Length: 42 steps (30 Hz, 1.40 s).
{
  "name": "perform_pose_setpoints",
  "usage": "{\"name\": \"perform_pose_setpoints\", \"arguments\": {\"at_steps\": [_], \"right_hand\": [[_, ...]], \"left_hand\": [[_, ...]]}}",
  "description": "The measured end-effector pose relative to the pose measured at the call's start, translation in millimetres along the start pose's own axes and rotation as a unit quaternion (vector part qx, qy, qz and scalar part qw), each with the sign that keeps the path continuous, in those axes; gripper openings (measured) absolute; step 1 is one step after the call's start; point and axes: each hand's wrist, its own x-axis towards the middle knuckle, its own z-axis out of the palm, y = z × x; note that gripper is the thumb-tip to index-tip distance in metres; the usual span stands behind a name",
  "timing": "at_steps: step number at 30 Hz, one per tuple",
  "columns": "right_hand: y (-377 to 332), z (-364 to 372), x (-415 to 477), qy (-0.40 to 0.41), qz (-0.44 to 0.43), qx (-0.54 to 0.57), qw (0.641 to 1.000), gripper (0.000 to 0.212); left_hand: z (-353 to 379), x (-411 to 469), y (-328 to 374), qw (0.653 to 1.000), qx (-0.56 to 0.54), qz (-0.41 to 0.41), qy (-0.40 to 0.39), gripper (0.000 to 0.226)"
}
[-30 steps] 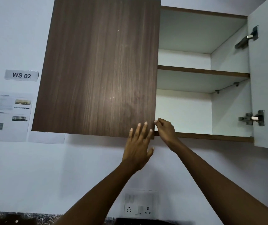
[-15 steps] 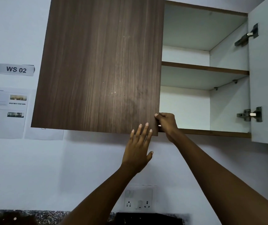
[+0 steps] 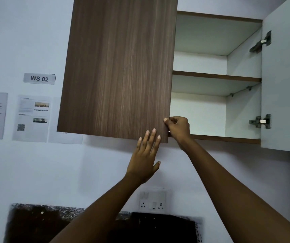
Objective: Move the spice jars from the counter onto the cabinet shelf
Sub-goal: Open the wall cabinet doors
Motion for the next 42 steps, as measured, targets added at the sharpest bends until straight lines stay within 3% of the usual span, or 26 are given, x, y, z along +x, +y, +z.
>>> {"name": "perform_pose_setpoints", "arguments": {"at_steps": [18,24,30,34,42], "right_hand": [[-84.1,6.1,-90.3,0.024,-0.052,-0.052,0.997,0.019],[-107.9,19.8,-118.2,0.047,-0.076,-0.078,0.993,0.024],[-139.0,40.7,-151.9,0.071,-0.109,-0.078,0.988,0.019],[-160.2,61.6,-175.5,0.072,-0.135,-0.047,0.987,0.022],[-208.1,124.0,-214.0,0.006,-0.178,0.028,0.984,0.03]], "left_hand": [[-115.8,-57.9,-8.6,0.997,-0.022,-0.072,0.007,0.092],[-150.6,-49.3,-8.8,0.977,-0.103,-0.156,0.105,0.079],[-189.5,-47.5,-28.4,0.945,-0.235,-0.164,0.16,0.077],[-216.6,-67.6,-53.5,0.935,-0.25,-0.156,0.2,0.076],[-277.6,-113.5,-119.7,0.926,-0.252,-0.194,0.202,0.069]]}}
